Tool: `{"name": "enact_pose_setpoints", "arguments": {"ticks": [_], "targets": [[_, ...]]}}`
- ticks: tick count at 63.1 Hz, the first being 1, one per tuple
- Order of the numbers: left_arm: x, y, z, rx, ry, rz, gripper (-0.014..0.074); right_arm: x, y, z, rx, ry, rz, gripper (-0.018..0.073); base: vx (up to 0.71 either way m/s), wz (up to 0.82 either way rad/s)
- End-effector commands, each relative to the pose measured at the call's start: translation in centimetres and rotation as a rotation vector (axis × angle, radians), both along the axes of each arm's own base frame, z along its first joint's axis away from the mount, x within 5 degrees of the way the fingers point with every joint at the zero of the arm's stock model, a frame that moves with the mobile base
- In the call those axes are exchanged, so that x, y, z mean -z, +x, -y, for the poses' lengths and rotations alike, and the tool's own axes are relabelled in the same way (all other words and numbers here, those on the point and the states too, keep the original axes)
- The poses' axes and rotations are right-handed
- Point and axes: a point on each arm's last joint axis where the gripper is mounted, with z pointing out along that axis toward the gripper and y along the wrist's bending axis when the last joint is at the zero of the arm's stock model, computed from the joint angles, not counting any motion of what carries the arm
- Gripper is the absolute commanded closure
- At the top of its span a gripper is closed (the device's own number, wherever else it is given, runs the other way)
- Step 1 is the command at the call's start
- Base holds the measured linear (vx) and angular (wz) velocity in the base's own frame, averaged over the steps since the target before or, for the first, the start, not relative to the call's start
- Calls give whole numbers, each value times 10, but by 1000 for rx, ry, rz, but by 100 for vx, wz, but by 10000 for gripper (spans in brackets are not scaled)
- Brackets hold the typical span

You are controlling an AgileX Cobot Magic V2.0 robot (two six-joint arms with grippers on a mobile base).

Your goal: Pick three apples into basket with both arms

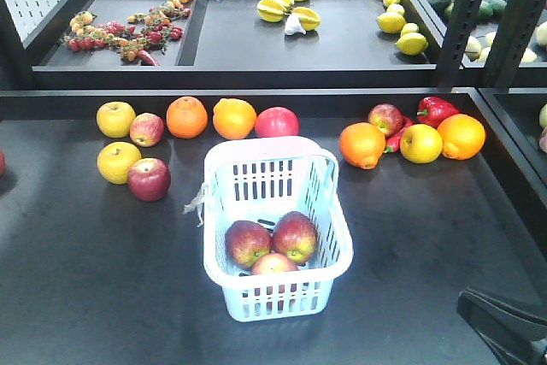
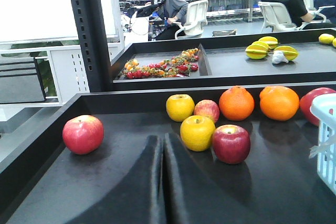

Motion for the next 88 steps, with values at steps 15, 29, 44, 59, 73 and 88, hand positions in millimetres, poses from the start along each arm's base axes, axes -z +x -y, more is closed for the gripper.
{"name": "enact_pose_setpoints", "arguments": {"ticks": [15,29,44,59,73,88], "targets": [[-1,-1,-1,-10,-5,81,604,37,4,18,255,185,-6,563,0,0],[-1,-1,-1,-10,-5,81,604,63,-6,25,280,212,73,563,0,0],[-1,-1,-1,-10,-5,81,604,53,-13,40,430,207,243,563,0,0],[-1,-1,-1,-10,-5,80,604,48,-22,50,576,204,366,563,0,0],[-1,-1,-1,-10,-5,80,604,43,-23,54,636,130,441,563,0,0],[-1,-1,-1,-10,-5,80,604,39,-23,53,617,79,504,563,0,0]]}}
